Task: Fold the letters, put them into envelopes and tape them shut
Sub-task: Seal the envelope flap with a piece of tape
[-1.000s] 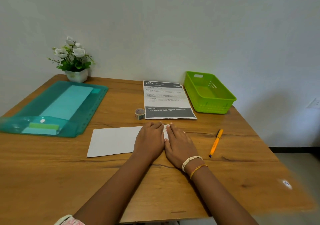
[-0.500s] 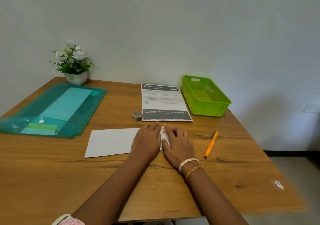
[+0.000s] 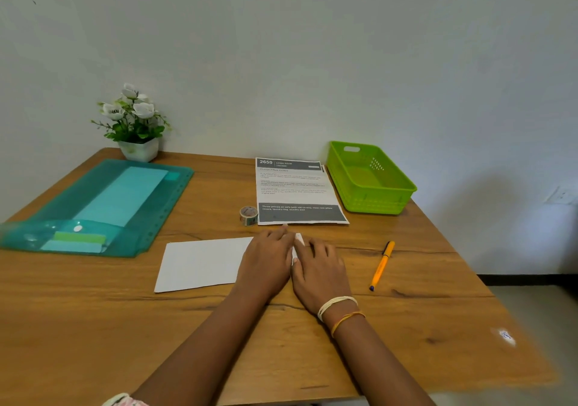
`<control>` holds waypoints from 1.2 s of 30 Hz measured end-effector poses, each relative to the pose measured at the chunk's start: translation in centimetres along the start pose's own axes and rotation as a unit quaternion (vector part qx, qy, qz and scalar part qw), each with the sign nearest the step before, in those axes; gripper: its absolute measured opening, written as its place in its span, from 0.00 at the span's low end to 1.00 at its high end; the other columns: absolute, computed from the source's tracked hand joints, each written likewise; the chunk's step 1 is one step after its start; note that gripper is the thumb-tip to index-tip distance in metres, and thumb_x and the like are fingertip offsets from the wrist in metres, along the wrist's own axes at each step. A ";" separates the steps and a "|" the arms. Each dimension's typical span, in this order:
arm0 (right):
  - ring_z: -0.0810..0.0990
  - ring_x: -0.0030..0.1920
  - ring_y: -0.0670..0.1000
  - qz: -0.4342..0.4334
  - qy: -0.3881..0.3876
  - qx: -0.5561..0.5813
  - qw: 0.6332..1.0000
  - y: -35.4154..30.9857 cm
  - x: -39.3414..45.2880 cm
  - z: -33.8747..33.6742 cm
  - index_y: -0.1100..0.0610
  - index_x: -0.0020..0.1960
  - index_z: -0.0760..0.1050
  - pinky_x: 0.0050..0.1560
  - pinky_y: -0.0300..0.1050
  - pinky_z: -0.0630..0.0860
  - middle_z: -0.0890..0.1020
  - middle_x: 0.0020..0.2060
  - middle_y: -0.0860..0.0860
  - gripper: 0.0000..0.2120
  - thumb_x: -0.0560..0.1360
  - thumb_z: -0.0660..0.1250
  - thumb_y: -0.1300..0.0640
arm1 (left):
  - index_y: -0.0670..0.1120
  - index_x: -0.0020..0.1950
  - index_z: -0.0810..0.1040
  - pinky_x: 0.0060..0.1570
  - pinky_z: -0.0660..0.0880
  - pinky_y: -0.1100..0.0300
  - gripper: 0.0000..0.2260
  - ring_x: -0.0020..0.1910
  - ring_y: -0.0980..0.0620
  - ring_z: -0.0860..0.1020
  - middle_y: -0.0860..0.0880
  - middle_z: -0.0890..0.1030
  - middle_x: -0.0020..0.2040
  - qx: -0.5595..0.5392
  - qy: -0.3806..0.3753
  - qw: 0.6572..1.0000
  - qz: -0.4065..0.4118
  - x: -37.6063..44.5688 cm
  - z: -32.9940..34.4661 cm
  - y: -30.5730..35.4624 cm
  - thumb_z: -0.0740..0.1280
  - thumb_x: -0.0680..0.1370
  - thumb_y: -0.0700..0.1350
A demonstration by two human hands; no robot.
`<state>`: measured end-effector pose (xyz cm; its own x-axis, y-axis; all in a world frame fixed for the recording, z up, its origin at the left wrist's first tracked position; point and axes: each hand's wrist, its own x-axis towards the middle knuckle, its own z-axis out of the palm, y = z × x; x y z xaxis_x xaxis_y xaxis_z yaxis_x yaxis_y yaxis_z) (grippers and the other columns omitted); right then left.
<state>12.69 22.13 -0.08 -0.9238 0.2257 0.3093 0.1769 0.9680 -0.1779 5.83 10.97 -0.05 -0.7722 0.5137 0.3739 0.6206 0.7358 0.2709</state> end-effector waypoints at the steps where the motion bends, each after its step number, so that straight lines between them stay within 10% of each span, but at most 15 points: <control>1: 0.70 0.62 0.54 -0.005 0.001 0.001 1.000 0.0 0.0 -0.1 0.46 0.71 0.67 0.60 0.49 0.68 0.72 0.65 0.52 0.22 0.78 0.53 0.48 | 0.52 0.66 0.76 0.58 0.71 0.58 0.16 0.66 0.52 0.71 0.52 0.73 0.71 -0.001 0.003 1.000 -0.005 -0.1 -0.1 0.1 0.57 0.81 0.49; 7: 0.73 0.58 0.52 0.002 0.036 0.050 0.998 0.3 -0.1 -0.2 0.47 0.59 0.80 0.56 0.46 0.73 0.78 0.61 0.51 0.15 0.77 0.59 0.49 | 0.52 0.62 0.80 0.53 0.74 0.60 0.16 0.65 0.54 0.73 0.54 0.78 0.65 0.026 0.003 0.999 -0.042 -0.3 0.0 0.3 0.56 0.81 0.52; 26: 0.64 0.69 0.53 0.030 -0.027 -0.030 0.999 0.1 -0.1 0.0 0.43 0.74 0.60 0.66 0.49 0.64 0.66 0.72 0.51 0.23 0.79 0.50 0.47 | 0.51 0.78 0.58 0.73 0.56 0.53 0.24 0.77 0.48 0.56 0.49 0.59 0.78 0.034 -0.085 0.995 -0.031 -1.3 -0.1 -0.3 0.50 0.82 0.54; 32: 0.62 0.70 0.54 0.052 -0.059 -0.019 0.997 0.8 0.7 -0.1 0.38 0.73 0.60 0.65 0.52 0.65 0.65 0.72 0.52 0.24 0.77 0.53 0.49 | 0.52 0.75 0.63 0.69 0.63 0.53 0.26 0.73 0.48 0.64 0.49 0.64 0.76 -0.134 -0.129 0.976 -0.111 -0.5 -2.4 -1.4 0.64 0.78 0.52; 36: 0.63 0.70 0.59 0.063 -0.122 -0.035 0.990 1.9 3.4 -0.9 0.35 0.72 0.57 0.67 0.55 0.64 0.63 0.72 0.55 0.25 0.78 0.53 0.52 | 0.50 0.72 0.66 0.63 0.69 0.51 0.33 0.68 0.45 0.67 0.46 0.68 0.72 0.005 -0.185 0.971 -0.149 0.3 -4.4 -2.3 0.70 0.71 0.62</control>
<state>10.15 24.83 1.49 -0.9458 0.3202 0.0531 0.3112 0.9411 -0.1324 4.79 7.48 3.37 -0.9146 0.3992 -0.0644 0.3623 0.8797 0.3079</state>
